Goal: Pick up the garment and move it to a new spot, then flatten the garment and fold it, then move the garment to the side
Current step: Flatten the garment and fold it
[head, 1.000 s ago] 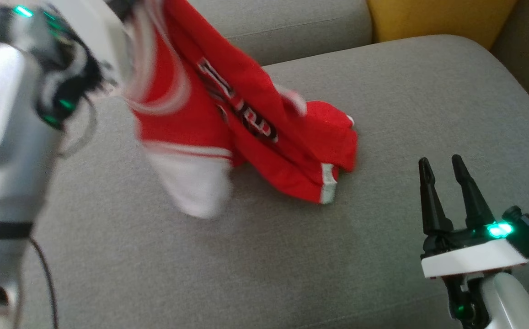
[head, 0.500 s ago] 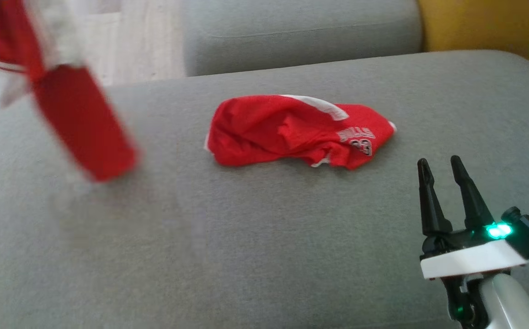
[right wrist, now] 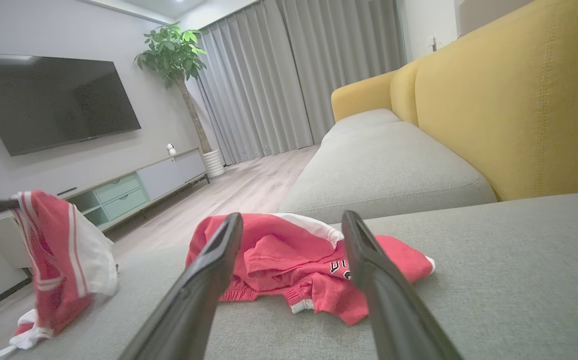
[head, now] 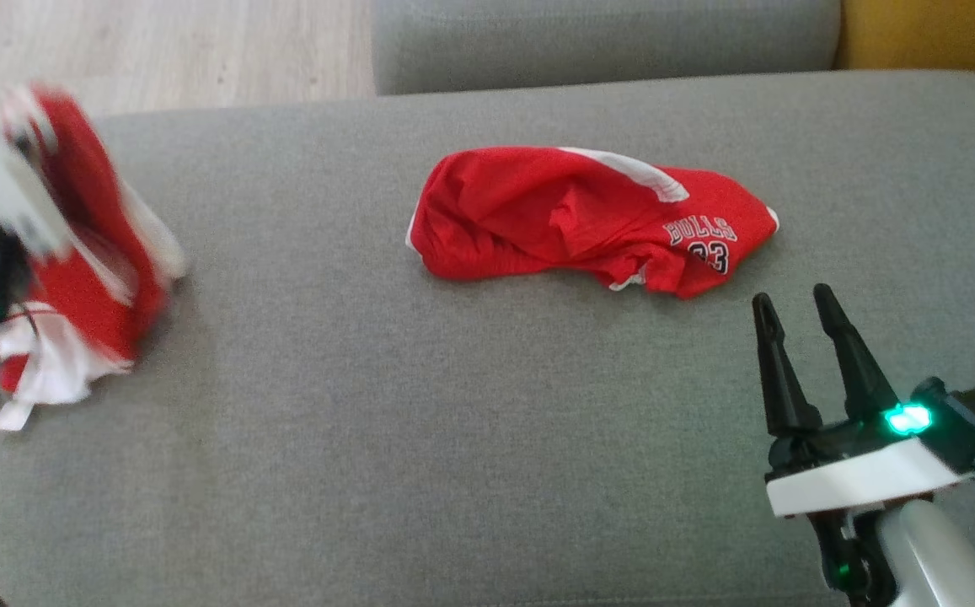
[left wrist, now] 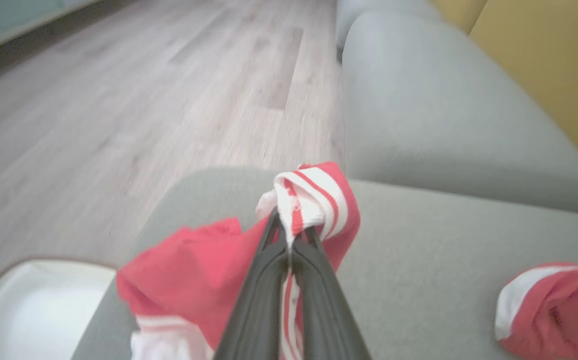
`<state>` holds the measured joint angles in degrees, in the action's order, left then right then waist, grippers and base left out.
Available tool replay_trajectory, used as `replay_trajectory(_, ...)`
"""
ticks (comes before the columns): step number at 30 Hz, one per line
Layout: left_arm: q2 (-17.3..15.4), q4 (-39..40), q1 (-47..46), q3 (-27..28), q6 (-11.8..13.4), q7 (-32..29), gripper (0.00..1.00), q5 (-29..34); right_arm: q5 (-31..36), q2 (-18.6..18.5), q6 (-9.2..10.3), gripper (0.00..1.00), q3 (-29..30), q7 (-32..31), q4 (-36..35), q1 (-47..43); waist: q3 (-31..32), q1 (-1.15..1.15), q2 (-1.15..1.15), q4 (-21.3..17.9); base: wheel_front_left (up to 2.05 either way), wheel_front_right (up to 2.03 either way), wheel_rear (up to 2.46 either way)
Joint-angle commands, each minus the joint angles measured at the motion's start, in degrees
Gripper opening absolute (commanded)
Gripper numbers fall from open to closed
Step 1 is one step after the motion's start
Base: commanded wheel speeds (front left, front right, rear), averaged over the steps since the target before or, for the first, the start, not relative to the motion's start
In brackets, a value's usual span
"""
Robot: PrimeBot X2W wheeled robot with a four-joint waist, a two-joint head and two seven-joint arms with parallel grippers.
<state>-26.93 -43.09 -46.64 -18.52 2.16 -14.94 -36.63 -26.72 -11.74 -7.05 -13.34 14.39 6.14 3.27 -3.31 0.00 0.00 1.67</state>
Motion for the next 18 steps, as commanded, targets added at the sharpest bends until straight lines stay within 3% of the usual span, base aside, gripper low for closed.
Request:
replay_trajectory(1,-2.3,-0.78,-1.28,1.82,0.75,1.29,0.0,-0.12,-0.31,-1.11,-0.44,1.0,-1.51,0.61,-1.97,3.2,-0.97,0.0,0.0,-0.31,0.0,0.0,0.0)
replay_trajectory(6,0.3,-10.13,2.21,3.72,2.64,7.26,0.0,-1.78,-0.82,-2.25,-0.44,1.0,-1.83,0.61,-2.02,4.13,-2.56,0.0,0.0,-0.41,0.0,0.0,0.0)
replay_trajectory(11,2.35,-15.67,1.91,4.51,1.75,10.99,0.0,-2.99,-1.18,-2.95,-0.44,1.0,-2.05,0.61,-1.95,4.38,-3.53,0.0,0.0,1.14,0.0,0.0,0.0)
replay_trajectory(12,2.73,-16.49,1.62,4.52,1.3,11.35,0.62,-3.18,-1.27,-3.02,-0.44,1.0,-2.24,0.61,-1.9,4.52,-3.63,0.0,0.0,1.51,0.0,0.0,0.0)
replay_trajectory(13,3.2,-17.22,1.27,4.45,0.78,11.5,1.0,-3.36,-1.37,-3.06,-0.44,1.0,-2.42,0.61,-1.87,4.68,-3.69,0.0,0.0,1.88,0.0,0.0,0.0)
replay_trajectory(18,3.98,-19.45,-1.39,2.57,-2.02,11.42,1.0,-2.41,-1.39,-2.83,-0.44,1.0,-2.49,0.61,-1.8,5.06,-3.25,0.0,0.0,3.27,0.0,0.0,0.0)
